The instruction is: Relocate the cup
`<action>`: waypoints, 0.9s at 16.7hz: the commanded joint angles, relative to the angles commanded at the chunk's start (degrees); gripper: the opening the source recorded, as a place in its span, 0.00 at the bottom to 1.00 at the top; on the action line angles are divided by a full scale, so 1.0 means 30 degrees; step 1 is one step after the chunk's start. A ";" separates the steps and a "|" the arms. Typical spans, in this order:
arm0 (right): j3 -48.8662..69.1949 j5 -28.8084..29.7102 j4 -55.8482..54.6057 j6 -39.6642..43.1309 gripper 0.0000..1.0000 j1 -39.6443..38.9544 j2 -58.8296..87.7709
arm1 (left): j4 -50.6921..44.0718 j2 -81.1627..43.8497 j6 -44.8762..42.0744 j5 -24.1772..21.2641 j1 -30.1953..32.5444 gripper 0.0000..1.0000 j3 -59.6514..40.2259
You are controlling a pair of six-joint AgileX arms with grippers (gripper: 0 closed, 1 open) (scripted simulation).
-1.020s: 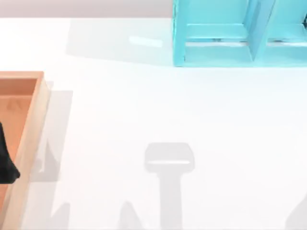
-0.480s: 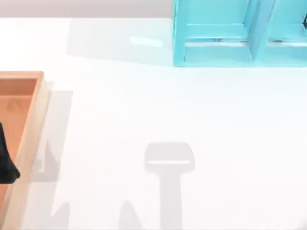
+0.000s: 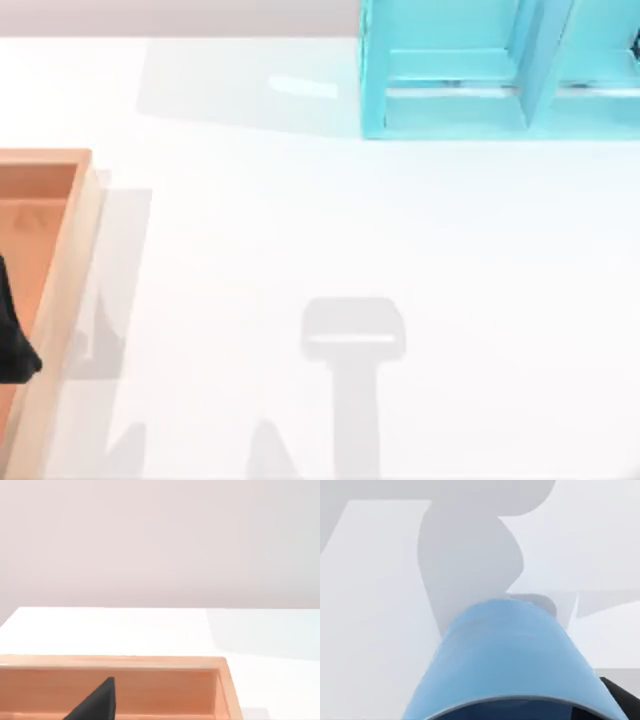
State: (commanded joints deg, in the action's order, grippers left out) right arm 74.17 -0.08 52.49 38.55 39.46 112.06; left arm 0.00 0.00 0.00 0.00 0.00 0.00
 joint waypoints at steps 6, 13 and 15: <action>0.0000 0.0000 0.0000 0.0000 0.60 0.0000 0.0000 | 0.0000 0.0000 0.0000 0.0000 0.0000 1.00 0.0000; 0.0000 0.0000 0.0000 0.0000 1.00 0.0000 0.0000 | 0.0000 0.0000 0.0000 0.0000 0.0000 1.00 0.0000; 0.0000 0.0000 0.0000 0.0000 1.00 0.0000 0.0000 | 0.0000 0.0000 0.0000 0.0000 0.0000 1.00 0.0000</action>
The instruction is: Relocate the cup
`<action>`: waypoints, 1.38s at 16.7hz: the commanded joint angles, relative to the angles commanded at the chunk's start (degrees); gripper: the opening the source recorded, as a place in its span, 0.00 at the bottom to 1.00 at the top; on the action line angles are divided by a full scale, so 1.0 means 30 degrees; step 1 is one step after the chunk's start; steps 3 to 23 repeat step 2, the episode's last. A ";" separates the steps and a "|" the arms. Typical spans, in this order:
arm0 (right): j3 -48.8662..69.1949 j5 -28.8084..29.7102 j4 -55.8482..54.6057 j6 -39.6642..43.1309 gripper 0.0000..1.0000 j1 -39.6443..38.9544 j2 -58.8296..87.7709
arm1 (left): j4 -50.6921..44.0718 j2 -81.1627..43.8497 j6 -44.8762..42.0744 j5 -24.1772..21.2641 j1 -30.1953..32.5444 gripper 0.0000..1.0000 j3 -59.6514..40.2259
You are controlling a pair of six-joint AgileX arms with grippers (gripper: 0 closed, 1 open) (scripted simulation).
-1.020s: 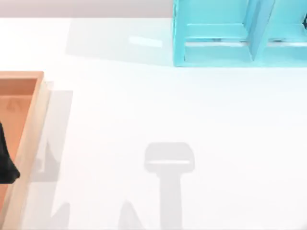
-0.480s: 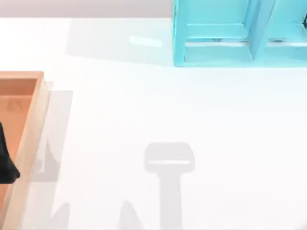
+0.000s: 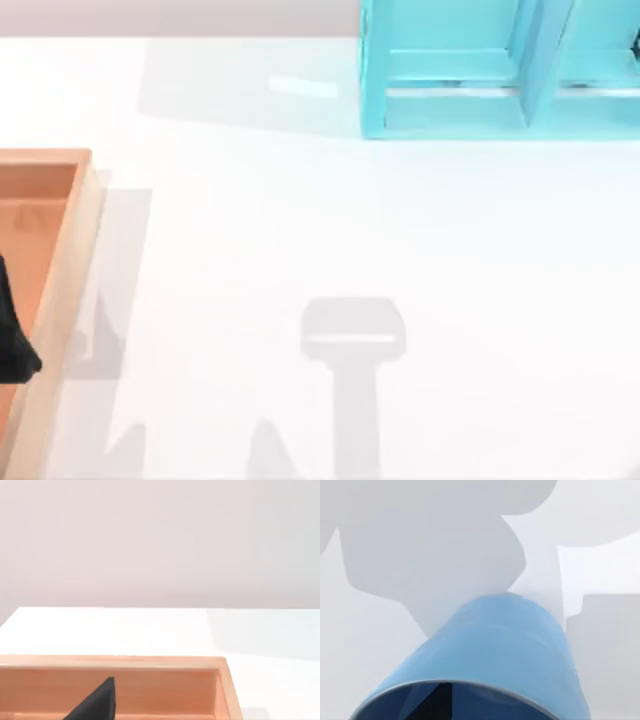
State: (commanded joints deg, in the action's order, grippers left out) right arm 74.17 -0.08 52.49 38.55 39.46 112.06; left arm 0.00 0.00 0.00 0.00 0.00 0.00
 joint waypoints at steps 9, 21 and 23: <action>0.0000 0.0000 0.0000 0.0000 1.00 0.0000 0.0000 | 0.0000 0.0000 0.0000 0.0000 0.0000 1.00 0.0000; 0.0000 0.0000 0.0000 0.0000 1.00 0.0000 0.0000 | 0.0000 0.0000 0.0000 0.0000 0.0000 1.00 0.0000; 0.0000 0.0000 0.0000 0.0000 1.00 0.0000 0.0000 | 0.0000 0.0000 0.0000 0.0000 0.0000 1.00 0.0000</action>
